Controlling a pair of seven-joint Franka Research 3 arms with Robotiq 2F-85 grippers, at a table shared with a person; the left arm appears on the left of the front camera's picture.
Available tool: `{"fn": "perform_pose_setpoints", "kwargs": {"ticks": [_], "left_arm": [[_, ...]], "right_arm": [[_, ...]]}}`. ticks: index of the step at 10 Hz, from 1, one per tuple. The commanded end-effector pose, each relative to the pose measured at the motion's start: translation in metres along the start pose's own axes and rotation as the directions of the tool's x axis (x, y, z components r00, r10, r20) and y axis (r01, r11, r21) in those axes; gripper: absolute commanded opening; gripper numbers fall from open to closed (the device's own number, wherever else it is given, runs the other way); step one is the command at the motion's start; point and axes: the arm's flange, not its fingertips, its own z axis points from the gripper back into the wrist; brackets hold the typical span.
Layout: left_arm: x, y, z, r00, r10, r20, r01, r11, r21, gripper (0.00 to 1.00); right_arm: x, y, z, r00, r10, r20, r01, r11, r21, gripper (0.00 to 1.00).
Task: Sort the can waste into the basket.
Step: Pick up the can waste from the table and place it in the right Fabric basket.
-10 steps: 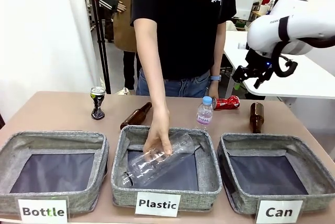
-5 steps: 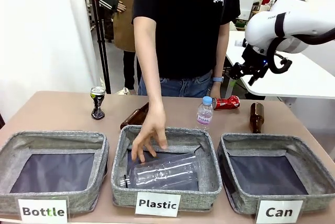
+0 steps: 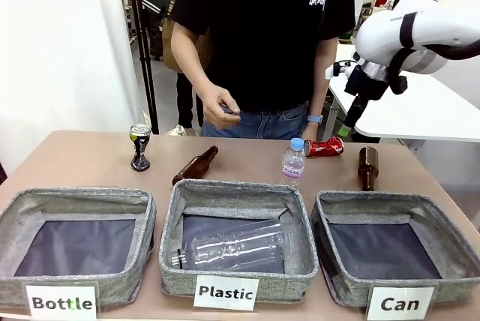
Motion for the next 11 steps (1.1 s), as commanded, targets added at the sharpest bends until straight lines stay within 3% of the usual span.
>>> {"fn": "perform_pose_setpoints", "kwargs": {"ticks": [1, 4, 5, 9, 10, 11], "left_arm": [[0.0, 0.0, 0.001, 1.0, -0.021, 0.002, 0.021, 1.0, -0.012, 1.0], [0.0, 0.0, 0.001, 1.0, -0.021, 0.002, 0.021, 1.0, -0.012, 1.0], [0.0, 0.0, 0.001, 1.0, -0.021, 0.002, 0.021, 1.0, -0.012, 1.0], [0.0, 0.0, 0.001, 1.0, -0.021, 0.002, 0.021, 1.0, -0.012, 1.0], [0.0, 0.0, 0.001, 1.0, -0.021, 0.002, 0.021, 1.0, -0.012, 1.0], [0.0, 0.0, 0.001, 1.0, -0.021, 0.002, 0.021, 1.0, -0.012, 1.0]], "right_arm": [[-0.011, 0.003, 0.009, 0.979, 0.198, 0.038, -0.198, 0.98, -0.012, 1.0], [-0.001, 0.009, 0.007, 0.978, 0.202, -0.051, -0.206, 0.972, -0.11, 1.0], [0.0, 0.0, 0.011, 0.977, 0.215, -0.004, -0.215, 0.976, -0.03, 1.0], [0.001, 0.001, 0.009, 0.975, 0.22, -0.012, -0.221, 0.975, -0.04, 1.0], [0.017, -0.008, -0.008, 0.953, 0.292, -0.084, -0.295, 0.955, -0.026, 1.0], [0.026, -0.016, -0.019, 0.922, 0.381, -0.074, -0.383, 0.924, -0.014, 1.0]]}}
